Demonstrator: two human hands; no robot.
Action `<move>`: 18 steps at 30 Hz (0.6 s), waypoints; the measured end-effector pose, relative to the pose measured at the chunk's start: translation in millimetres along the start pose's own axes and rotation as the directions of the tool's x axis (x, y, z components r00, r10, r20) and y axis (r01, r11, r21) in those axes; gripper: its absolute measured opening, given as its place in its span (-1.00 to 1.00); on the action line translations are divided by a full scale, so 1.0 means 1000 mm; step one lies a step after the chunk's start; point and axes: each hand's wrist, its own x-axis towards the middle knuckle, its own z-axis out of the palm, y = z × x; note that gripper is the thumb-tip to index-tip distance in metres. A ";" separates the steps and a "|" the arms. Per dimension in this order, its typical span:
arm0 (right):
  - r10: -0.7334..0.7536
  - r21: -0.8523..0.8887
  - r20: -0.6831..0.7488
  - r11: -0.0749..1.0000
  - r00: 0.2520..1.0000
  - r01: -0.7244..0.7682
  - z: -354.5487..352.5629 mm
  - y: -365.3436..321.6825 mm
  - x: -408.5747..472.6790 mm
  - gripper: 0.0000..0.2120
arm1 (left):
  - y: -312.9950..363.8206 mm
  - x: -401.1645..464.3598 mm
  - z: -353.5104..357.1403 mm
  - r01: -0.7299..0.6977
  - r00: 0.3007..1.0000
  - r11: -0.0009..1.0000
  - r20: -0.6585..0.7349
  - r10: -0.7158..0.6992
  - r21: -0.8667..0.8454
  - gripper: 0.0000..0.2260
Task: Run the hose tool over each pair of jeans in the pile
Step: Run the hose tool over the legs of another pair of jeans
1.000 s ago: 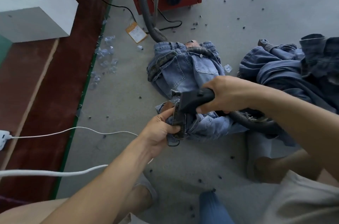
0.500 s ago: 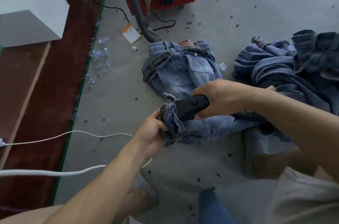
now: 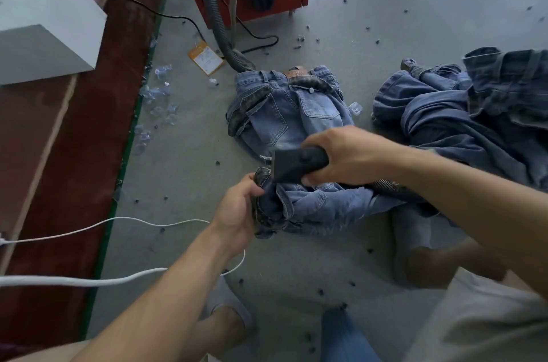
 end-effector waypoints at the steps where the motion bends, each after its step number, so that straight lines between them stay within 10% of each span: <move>1: 0.018 0.042 -0.056 0.999 0.998 -0.015 -0.007 0.001 0.001 -0.79 | 0.000 0.002 -0.001 0.004 0.998 0.989 -0.060 0.005 0.148 -0.70; 4: 0.075 0.039 -0.201 0.997 0.977 -0.069 -0.028 0.010 -0.001 -0.79 | -0.014 0.008 -0.005 0.019 0.950 0.773 -0.253 0.184 0.634 -0.39; 8: 0.103 0.006 -0.204 0.995 0.974 -0.104 -0.031 0.019 -0.006 -0.74 | -0.023 0.014 -0.017 0.031 0.926 0.536 -0.226 0.301 0.843 -0.47; 13: 0.040 -0.048 -0.182 0.998 0.983 -0.049 -0.026 0.016 -0.011 -0.73 | -0.015 0.025 -0.049 0.230 0.945 0.645 -0.327 0.032 0.729 -0.33; 18: 0.018 -0.080 -0.167 0.996 0.986 -0.032 -0.025 0.015 -0.012 -0.75 | -0.020 0.025 -0.051 0.337 0.876 0.923 -0.421 -0.234 0.188 -0.97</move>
